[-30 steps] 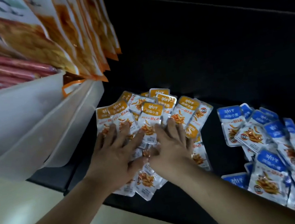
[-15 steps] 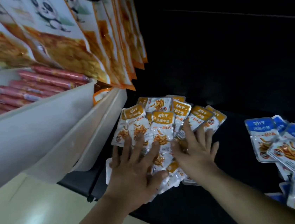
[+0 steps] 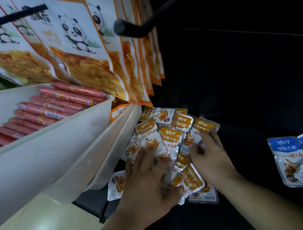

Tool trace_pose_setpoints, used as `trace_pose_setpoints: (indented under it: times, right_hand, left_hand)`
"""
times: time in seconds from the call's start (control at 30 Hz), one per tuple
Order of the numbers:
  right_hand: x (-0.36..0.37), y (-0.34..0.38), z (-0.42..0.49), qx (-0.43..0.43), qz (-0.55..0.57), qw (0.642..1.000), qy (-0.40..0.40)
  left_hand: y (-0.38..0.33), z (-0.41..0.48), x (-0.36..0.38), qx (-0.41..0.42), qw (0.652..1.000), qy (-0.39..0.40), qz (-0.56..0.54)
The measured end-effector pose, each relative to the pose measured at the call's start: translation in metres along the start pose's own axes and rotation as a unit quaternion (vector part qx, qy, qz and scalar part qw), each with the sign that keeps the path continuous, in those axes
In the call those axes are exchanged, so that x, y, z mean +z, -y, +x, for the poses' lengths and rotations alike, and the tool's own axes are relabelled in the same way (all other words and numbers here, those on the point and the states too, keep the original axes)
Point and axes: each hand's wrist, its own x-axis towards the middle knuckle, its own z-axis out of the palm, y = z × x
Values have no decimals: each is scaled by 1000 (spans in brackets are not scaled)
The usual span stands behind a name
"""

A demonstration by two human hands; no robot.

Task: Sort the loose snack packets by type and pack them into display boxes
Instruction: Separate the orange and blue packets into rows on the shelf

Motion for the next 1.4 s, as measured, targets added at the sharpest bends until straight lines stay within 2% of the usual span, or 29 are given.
trace_pose_setpoints:
  times: [0.13, 0.2, 0.3, 0.4, 0.53, 0.63, 0.73, 0.83, 0.9, 0.97, 1.07, 1.17, 1.23, 1.3, 1.4]
  right_hand:
    - [-7, 22, 8, -38, 35, 997, 60]
    - [-15, 25, 6, -33, 45, 997, 48]
    - [-19, 22, -7, 17, 38, 999, -7]
    - [-16, 20, -32, 50, 87, 995, 16]
    - [-2, 22, -56, 37, 157, 986, 47]
    - [-3, 21, -57, 34, 175, 981, 73]
    - [-27, 15, -53, 14, 126, 987, 96]
    - [-66, -5, -57, 2, 27, 997, 77]
    - [-100, -25, -68, -6, -5, 999, 50]
    - [-132, -48, -84, -7, -52, 999, 8]
    - [-169, -98, -100, 3, -158, 983, -94]
    - [-187, -139, -102, 48, -237, 963, -116]
    - [-204, -154, -106, 21, -227, 958, -176]
    - [-224, -162, -113, -46, -175, 954, -240]
    - [-243, -179, -122, -105, -169, 942, -271]
  left_hand:
    - [1, 4, -7, 29, 997, -75, -16]
    - [-4, 7, -10, 31, 993, -112, -28]
    - [-11, 12, -8, 22, 996, -83, 3]
    - [-12, 14, -4, 11, 998, -65, 26]
    - [-7, 3, -4, 41, 993, -108, 25]
    - [-4, -5, -3, 25, 992, -110, 64]
    - [-19, -2, -6, 20, 990, -127, 54]
    - [-59, 6, -6, 81, 988, -127, 15]
    - [-93, 6, 5, 114, 988, -105, -22]
    - [-128, 1, 25, 146, 987, -51, -43]
    - [-182, -5, 56, 209, 973, 75, -66]
    - [-221, 1, 72, 245, 948, 201, -16]
    - [-239, 10, 73, 261, 934, 245, 18]
    - [-252, 22, 76, 274, 923, 268, 36]
    - [-267, 34, 86, 282, 911, 295, 61]
